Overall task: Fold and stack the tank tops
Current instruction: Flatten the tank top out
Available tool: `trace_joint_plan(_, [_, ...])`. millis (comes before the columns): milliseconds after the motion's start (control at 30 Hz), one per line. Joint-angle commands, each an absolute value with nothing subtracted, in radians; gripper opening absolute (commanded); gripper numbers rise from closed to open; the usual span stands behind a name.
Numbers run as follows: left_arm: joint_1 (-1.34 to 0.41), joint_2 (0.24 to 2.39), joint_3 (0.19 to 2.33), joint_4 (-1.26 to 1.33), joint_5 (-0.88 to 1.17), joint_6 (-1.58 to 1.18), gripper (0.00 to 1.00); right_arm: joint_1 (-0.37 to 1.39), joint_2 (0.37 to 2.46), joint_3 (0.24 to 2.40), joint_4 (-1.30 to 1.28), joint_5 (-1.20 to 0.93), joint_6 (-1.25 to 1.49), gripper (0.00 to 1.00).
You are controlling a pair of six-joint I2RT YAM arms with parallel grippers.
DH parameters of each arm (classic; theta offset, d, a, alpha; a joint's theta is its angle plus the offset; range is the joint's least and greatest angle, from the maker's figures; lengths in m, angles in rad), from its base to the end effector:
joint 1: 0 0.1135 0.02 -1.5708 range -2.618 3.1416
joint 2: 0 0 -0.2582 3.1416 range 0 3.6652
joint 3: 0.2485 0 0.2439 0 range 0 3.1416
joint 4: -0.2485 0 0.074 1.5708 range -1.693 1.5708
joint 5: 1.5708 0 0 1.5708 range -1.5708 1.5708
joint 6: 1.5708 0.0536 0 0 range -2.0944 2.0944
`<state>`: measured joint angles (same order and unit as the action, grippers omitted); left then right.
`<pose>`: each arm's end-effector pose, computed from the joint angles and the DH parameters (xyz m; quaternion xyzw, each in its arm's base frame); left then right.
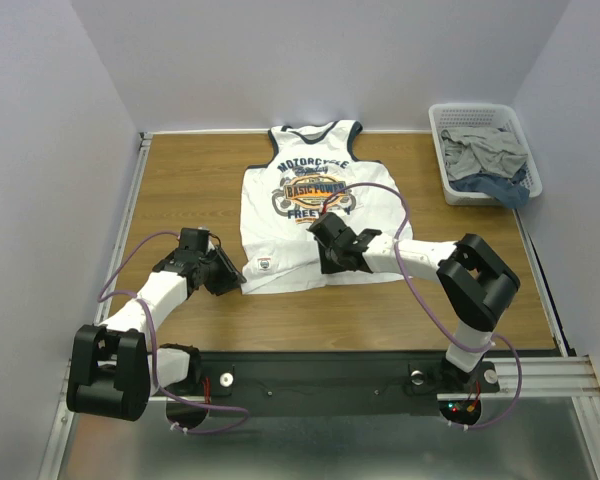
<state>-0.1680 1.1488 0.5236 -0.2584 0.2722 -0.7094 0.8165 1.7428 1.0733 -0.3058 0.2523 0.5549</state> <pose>0.2152 -0.0511 0.1622 -0.2054 0.9111 -0.2574 0.2479 0.2545 0.2513 0.1640 -0.0871 0.9451 0.0912 0.3014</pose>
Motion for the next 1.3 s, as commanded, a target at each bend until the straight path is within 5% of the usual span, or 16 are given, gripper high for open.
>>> trace_joint_plan(0, [-0.17,1.131,0.543,-0.255,0.262,-0.698,0.4,0.844,1.802,1.147,-0.29,0.248,0.531,0.25])
trace_joint_plan(1267, [-0.175,1.118,0.541,-0.25,0.271,-0.695,0.4,0.844,1.953,1.345,-0.252,0.537,0.497,0.4])
